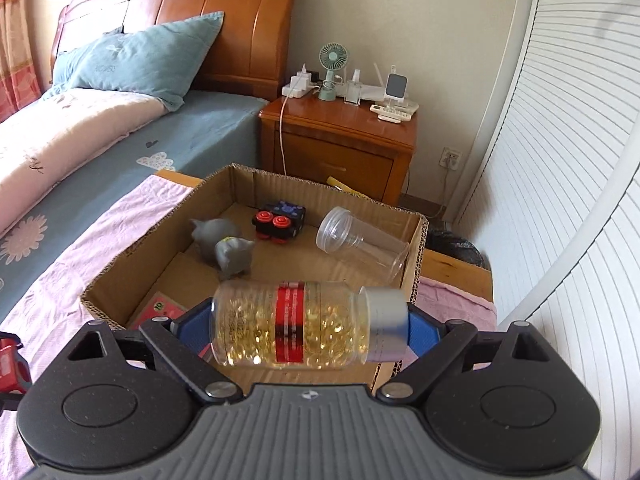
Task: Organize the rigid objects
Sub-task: 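Lift the capsule jar into the box and open the right gripper, then carry the red train into the box and open the left gripper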
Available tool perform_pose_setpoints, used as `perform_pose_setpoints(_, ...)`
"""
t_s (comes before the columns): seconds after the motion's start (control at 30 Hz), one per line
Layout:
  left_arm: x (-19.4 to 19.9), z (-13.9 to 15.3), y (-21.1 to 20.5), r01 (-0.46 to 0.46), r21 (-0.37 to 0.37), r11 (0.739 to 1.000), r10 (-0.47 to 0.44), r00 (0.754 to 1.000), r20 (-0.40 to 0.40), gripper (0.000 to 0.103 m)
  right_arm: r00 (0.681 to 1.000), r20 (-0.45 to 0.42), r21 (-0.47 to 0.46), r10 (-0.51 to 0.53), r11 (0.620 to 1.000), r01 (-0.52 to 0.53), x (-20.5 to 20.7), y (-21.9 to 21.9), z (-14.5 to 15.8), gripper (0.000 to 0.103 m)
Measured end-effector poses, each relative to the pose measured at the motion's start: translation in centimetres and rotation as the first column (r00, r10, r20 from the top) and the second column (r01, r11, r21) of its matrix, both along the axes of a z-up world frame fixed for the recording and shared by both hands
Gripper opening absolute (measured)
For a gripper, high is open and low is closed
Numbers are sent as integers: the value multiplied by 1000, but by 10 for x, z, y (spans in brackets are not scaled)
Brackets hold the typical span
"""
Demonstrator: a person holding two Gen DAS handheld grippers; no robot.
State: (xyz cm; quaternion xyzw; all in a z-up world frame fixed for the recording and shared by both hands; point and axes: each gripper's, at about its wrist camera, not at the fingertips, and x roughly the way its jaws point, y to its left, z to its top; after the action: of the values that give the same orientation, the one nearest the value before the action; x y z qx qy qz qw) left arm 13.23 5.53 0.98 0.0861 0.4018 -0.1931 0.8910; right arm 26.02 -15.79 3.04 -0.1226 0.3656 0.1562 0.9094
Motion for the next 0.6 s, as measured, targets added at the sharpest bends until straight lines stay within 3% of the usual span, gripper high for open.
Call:
perform_pose_setpoints(0.3,10,9,-5,1,0,1000,-1,1000,22,50,998,-25,65,-49,997,51,-29,-16,-1,103)
perform_pose_setpoints(0.6,35,31,-30,24,20,999,-26,998,63,50,980,-85,89,-179,978,186,-73,-32,-12,103)
